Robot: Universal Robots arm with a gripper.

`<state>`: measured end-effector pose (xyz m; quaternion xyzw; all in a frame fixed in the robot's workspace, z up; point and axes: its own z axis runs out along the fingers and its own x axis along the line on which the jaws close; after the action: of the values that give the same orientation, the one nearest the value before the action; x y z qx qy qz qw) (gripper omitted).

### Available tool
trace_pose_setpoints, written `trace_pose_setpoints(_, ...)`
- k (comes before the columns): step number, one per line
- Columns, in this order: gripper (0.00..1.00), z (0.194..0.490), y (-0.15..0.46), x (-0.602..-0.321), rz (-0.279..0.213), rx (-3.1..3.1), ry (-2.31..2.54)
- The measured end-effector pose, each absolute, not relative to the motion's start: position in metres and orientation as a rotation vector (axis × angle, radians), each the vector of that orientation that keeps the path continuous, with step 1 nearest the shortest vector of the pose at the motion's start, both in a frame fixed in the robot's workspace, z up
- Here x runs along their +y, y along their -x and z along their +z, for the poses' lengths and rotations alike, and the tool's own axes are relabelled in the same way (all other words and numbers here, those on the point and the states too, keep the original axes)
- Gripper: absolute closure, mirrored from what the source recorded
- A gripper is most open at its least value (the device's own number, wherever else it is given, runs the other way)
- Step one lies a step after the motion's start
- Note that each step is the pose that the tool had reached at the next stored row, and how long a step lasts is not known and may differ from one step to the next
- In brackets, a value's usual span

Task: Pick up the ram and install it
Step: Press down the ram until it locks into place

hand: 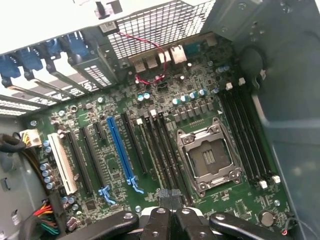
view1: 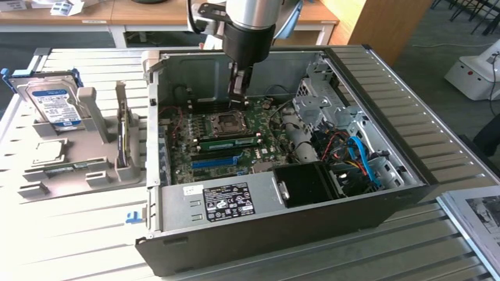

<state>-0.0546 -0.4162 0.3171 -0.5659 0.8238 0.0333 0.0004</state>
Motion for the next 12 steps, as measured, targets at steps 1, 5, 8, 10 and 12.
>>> trace_pose_setpoints(1,0.90,0.3171,0.0546,-0.4162,0.105,2.594,1.768)
trace_pose_setpoints(5,0.90,0.3170,0.0546,-0.4162,0.105,2.616,1.733)
trace_pose_setpoints(8,0.90,0.3169,0.0546,-0.4162,0.105,2.633,1.707)
trace_pose_setpoints(10,0.90,0.3169,0.0546,-0.4162,0.104,2.644,1.689)
trace_pose_setpoints(12,0.90,0.3168,0.0546,-0.4162,0.104,2.655,1.670)
